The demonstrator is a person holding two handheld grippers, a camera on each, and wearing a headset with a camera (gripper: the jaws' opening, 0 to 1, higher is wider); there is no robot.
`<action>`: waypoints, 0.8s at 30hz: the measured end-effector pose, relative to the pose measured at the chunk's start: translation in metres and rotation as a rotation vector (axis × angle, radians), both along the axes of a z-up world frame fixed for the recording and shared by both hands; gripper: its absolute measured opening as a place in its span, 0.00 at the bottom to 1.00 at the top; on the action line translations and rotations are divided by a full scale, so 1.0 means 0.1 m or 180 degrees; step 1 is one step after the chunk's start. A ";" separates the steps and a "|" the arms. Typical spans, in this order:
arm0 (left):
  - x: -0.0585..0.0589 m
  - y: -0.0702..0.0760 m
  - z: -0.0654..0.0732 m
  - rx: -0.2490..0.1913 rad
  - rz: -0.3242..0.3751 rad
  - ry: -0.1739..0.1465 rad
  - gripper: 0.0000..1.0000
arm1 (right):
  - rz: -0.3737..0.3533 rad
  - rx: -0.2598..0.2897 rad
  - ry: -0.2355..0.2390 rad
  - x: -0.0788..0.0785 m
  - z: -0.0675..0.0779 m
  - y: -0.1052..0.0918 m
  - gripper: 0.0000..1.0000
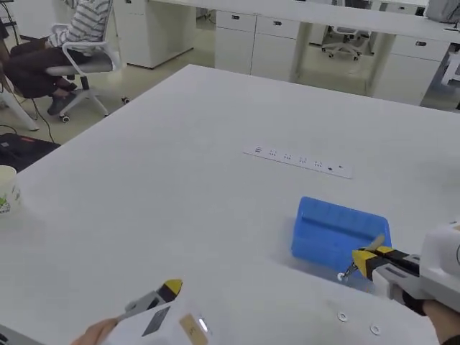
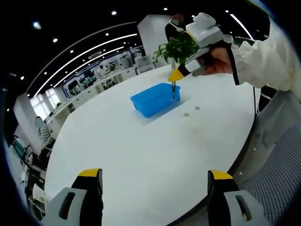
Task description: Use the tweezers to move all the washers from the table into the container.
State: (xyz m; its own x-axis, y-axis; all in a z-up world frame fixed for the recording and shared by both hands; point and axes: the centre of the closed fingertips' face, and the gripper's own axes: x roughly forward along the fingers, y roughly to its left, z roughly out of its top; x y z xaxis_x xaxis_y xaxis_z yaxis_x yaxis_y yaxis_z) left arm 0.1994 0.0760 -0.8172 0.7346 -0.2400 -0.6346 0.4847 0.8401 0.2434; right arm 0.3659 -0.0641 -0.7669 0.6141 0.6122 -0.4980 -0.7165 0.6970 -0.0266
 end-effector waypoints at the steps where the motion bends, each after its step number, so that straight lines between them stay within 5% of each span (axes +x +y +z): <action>1: 0.00 0.00 0.00 0.0000 0.0002 0.0006 0.94 | 0.0000 0.0013 -0.0018 0.02 0.03 0.01 0.01; 13: 0.00 0.00 -0.02 0.0001 -0.0008 0.0031 0.94 | -0.0050 0.0126 -0.0153 0.24 0.18 0.12 0.01; 24: -0.03 -0.04 -0.03 -0.0031 -0.0057 0.0072 0.95 | -0.0125 0.0153 -0.0214 0.46 0.17 0.20 0.02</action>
